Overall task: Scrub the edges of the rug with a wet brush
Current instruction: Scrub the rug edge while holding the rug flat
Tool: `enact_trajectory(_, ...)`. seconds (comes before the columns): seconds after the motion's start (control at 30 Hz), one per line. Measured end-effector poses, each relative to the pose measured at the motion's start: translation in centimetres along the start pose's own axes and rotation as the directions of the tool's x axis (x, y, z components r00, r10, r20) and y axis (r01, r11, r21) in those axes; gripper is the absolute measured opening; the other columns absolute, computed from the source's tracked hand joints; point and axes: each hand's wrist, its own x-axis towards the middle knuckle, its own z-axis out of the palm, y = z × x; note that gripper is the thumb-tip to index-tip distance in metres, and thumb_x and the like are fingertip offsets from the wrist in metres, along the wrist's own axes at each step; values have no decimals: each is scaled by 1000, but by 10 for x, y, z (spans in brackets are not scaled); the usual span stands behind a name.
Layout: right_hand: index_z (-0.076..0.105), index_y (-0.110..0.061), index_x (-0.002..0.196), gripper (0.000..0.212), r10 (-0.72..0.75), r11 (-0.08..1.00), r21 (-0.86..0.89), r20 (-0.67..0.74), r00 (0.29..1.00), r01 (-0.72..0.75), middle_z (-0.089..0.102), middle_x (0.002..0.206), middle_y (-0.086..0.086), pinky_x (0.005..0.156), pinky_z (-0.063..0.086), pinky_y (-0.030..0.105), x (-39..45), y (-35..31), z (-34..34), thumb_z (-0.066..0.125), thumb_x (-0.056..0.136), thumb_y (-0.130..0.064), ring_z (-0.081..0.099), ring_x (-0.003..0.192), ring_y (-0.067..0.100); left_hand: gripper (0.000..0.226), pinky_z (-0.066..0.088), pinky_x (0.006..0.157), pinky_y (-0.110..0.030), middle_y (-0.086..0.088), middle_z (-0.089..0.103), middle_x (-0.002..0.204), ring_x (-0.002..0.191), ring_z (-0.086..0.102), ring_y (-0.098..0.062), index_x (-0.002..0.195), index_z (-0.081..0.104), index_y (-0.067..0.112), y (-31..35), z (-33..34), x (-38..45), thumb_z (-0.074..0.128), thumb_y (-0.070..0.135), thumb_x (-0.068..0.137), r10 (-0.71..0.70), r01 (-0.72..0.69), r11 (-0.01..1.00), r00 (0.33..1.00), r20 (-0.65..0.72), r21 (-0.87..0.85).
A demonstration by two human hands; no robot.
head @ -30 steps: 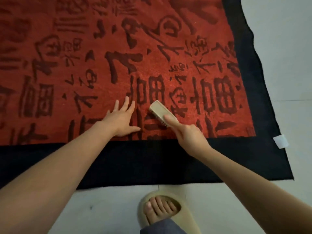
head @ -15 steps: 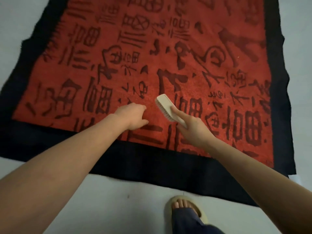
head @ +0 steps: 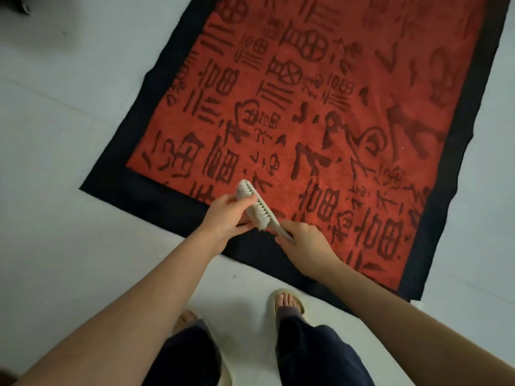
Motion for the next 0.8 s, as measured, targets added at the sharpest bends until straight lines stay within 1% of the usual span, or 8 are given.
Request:
enact_trajectory(0.1, 60, -17, 103, 13, 17, 987, -161, -50, 999, -25, 64, 88, 5, 63, 37, 33, -30, -13, -6, 52, 95, -23, 59, 84, 29, 14, 57, 81, -33, -12, 68, 109, 98, 69, -25, 103, 60, 10, -6, -2, -30, 65, 20, 94, -82, 75, 992, 995, -63, -104)
enact_trajectory(0.2, 58, -16, 106, 15, -30, 967, -255, -32, 999, 21, 65, 92, 5, 62, 36, 32, -58, -19, -13, 51, 96, -24, 61, 86, 29, 9, 57, 72, -28, -11, 69, 103, 92, 70, -21, 98, 61, 11, -17, -1, -61, 64, 19, 94, -113, 89, 980, 985, -130, -179)
enact_trajectory(0.27, 56, -15, 105, 13, -66, 959, -275, 18, 998, 68, 64, 93, 4, 63, 37, 33, -74, -19, -18, 50, 96, -24, 60, 86, 29, 9, 58, 66, -24, -9, 69, 97, 86, 70, -18, 96, 62, 10, -27, 0, -81, 63, 19, 94, -140, 103, 972, 976, -166, -212)
enact_trajectory(0.37, 56, -15, 105, 13, -96, 956, -265, 116, 989, 124, 62, 92, 4, 66, 41, 35, -95, -19, -24, 50, 97, -22, 58, 84, 28, 18, 60, 67, -27, -11, 69, 99, 91, 71, -21, 103, 63, 5, -43, -1, -111, 65, 19, 92, -174, 119, 962, 960, -220, -245)
enact_trajectory(0.47, 57, -15, 103, 12, -119, 955, -248, 185, 975, 164, 61, 89, 3, 69, 46, 37, -111, -18, -27, 51, 96, -22, 58, 82, 26, 17, 60, 66, -26, -13, 68, 102, 93, 71, -24, 100, 61, 5, -56, -6, -138, 66, 19, 91, -193, 113, 949, 946, -261, -295)
enact_trajectory(0.6, 56, -15, 95, 11, -147, 945, -252, 246, 958, 209, 59, 80, 1, 64, 46, 38, -143, -21, -34, 51, 95, -25, 57, 74, 25, 27, 59, 61, -25, -15, 67, 108, 93, 70, -25, 112, 58, 2, -70, -18, -178, 63, 19, 92, -207, 98, 943, 921, -329, -318)
enact_trajectory(0.7, 54, -16, 97, 13, -180, 888, -374, 256, 950, 269, 60, 87, 1, 66, 46, 37, -161, -24, -38, 48, 97, -28, 58, 79, 25, 34, 60, 62, -26, -17, 65, 114, 96, 70, -27, 120, 56, 0, -81, -25, -202, 62, 19, 93, -205, 84, 934, 921, -331, -348)
enact_trajectory(0.8, 53, -15, 102, 12, -270, 803, -493, 200, 942, 335, 56, 97, 3, 65, 43, 35, -176, -22, -31, 47, 97, -25, 59, 85, 26, 39, 59, 61, -26, -18, 64, 115, 92, 70, -27, 123, 53, -1, -106, -25, -216, 63, 20, 92, -199, 58, 922, 919, -340, -383)
